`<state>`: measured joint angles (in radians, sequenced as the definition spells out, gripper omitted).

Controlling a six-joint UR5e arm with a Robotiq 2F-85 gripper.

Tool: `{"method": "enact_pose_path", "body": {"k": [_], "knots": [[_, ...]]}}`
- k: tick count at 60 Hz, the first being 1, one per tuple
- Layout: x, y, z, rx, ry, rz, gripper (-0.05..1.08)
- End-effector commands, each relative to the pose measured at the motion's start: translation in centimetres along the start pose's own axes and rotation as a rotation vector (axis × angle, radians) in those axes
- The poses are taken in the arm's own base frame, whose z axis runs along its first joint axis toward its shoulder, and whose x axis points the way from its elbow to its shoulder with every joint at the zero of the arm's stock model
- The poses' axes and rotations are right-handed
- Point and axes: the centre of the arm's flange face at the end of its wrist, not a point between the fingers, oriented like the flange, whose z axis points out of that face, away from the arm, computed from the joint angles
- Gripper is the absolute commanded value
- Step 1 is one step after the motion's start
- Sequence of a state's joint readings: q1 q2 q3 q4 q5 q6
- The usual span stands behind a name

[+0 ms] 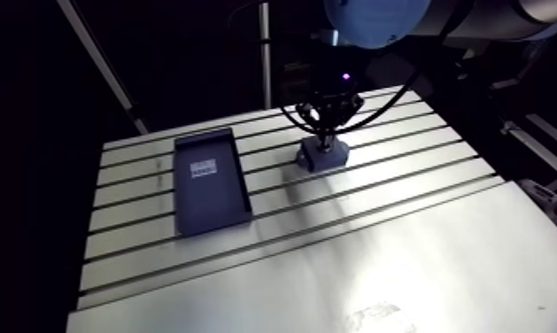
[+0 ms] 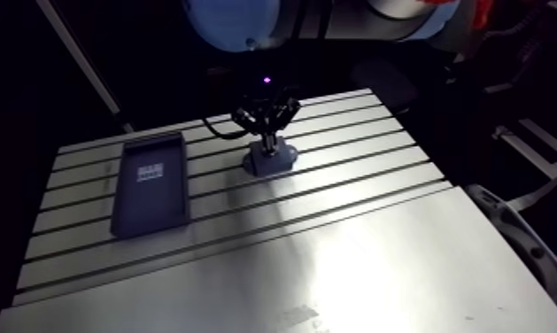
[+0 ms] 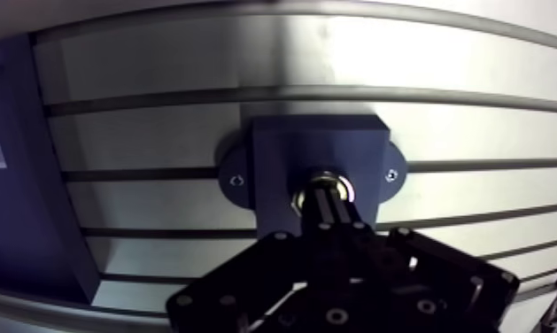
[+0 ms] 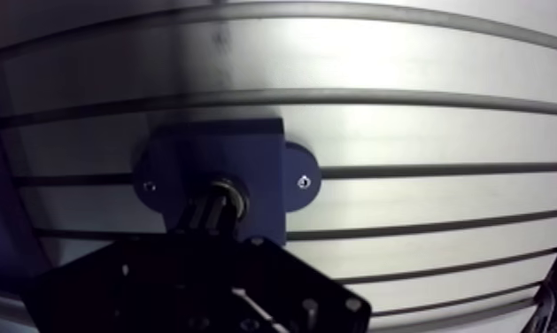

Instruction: Pick up the bearing and press it into the housing until flush.

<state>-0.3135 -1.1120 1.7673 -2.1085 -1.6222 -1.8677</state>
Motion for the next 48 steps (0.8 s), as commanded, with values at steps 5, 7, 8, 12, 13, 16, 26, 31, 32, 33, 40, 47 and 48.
{"method": "enact_pose_path", "body": {"k": [5, 7, 8, 12, 13, 16, 26, 31, 32, 33, 40, 47, 48], "knots": [[0.15, 0.00, 0.39, 0.002, -0.006, -0.001, 1.05], [0.17, 0.00, 0.37, 0.001, -0.004, -0.001, 1.05], [0.17, 0.00, 0.37, 0.001, -0.004, -0.001, 1.05], [0.18, 0.09, 0.44, 0.002, -0.005, 0.001, 1.05], [0.22, 0.11, 0.40, 0.002, -0.004, 0.001, 1.05], [0.19, 0.10, 0.45, 0.002, -0.005, -0.001, 1.05], [0.20, 0.02, 0.53, 0.001, -0.007, -0.002, 1.05], [0.26, 0.13, 0.64, 0.001, -0.009, -0.001, 1.05], [0.26, 0.13, 0.64, 0.001, -0.009, -0.001, 1.05], [0.28, 0.13, 0.73, 0.002, -0.010, -0.001, 1.05], [0.23, 0.13, 0.81, 0.001, -0.012, -0.001, 1.05], [0.19, 0.11, 0.87, 0.001, -0.014, -0.001, 1.05], [0.19, 0.11, 0.88, 0.001, -0.014, -0.001, 1.05]]}}
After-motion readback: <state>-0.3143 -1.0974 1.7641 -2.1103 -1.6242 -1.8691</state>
